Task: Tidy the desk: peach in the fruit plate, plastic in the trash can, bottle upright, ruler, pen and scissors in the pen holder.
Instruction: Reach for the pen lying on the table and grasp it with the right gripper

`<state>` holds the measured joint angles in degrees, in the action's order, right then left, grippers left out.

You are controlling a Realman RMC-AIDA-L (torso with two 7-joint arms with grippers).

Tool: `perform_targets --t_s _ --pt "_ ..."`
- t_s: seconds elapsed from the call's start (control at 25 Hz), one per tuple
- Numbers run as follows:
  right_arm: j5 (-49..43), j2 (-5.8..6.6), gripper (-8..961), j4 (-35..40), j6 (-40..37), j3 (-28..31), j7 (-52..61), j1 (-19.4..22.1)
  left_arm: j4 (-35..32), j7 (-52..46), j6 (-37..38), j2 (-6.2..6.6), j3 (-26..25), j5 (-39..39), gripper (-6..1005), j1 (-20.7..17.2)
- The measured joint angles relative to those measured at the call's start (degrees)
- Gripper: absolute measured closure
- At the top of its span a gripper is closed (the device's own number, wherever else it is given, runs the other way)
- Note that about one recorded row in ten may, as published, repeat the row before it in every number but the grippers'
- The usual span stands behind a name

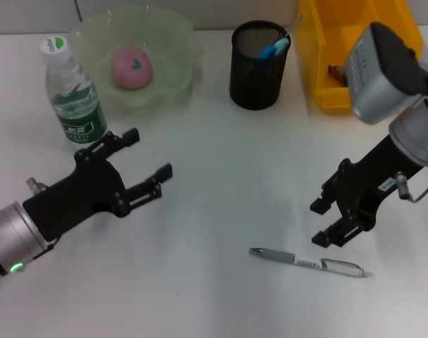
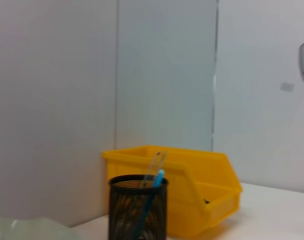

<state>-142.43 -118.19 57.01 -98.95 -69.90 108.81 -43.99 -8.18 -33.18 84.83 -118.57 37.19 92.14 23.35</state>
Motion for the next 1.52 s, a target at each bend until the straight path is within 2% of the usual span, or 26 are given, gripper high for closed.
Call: perform_targets --t_s 0.08,0.2,0.24,0.28,0.4,0.48,0.56,0.64,0.92,1.52 --pt "-0.3 -0.17 357 0.1 -0.5 -1.5 0.0 -0.4 -1.4 -2.9 1.8 0.15 4.3 0.1 172 -0.4" --pt "-0.4 -0.34 366 0.1 -0.8 -3.1 0.1 -0.6 -2.0 -3.9 2.1 0.15 5.4 0.1 171 -0.4" --pt "-0.5 -0.44 369 0.1 -0.8 -3.4 0.1 -0.7 -3.7 -6.7 2.3 0.17 9.2 0.1 171 -0.5" --pt "-0.7 -0.53 372 0.1 -0.8 -3.6 0.1 -0.8 -4.5 -7.9 2.5 0.19 10.9 0.1 171 -0.5" --pt "-1.5 -0.7 382 0.1 -0.7 -4.7 0.1 -1.1 -5.2 -9.1 2.7 0.21 12.4 0.2 171 -0.5" --pt "-1.8 -0.76 388 0.0 -0.5 -6.2 0.1 -1.2 -8.1 -12.9 3.6 0.5 16.3 0.2 172 -1.0" --pt "-1.9 -0.81 394 0.0 -0.3 -7.6 0.1 -1.3 -8.1 -12.9 3.6 0.5 16.3 0.2 172 -1.0" --pt "-1.8 -0.92 400 0.1 -0.1 -8.9 0.0 -1.3 -10.5 -16.5 3.9 0.61 18.7 0.1 172 -1.6" --pt "-1.5 -1.31 422 0.3 1.6 -13.9 0.4 -1.5 -10.5 -16.5 4.0 0.62 18.5 0.1 171 -1.7" --pt "0.2 -1.62 466 1.8 2.8 -19.4 1.7 -1.2 -10.5 -16.6 4.0 0.63 18.2 0.0 171 -1.7"
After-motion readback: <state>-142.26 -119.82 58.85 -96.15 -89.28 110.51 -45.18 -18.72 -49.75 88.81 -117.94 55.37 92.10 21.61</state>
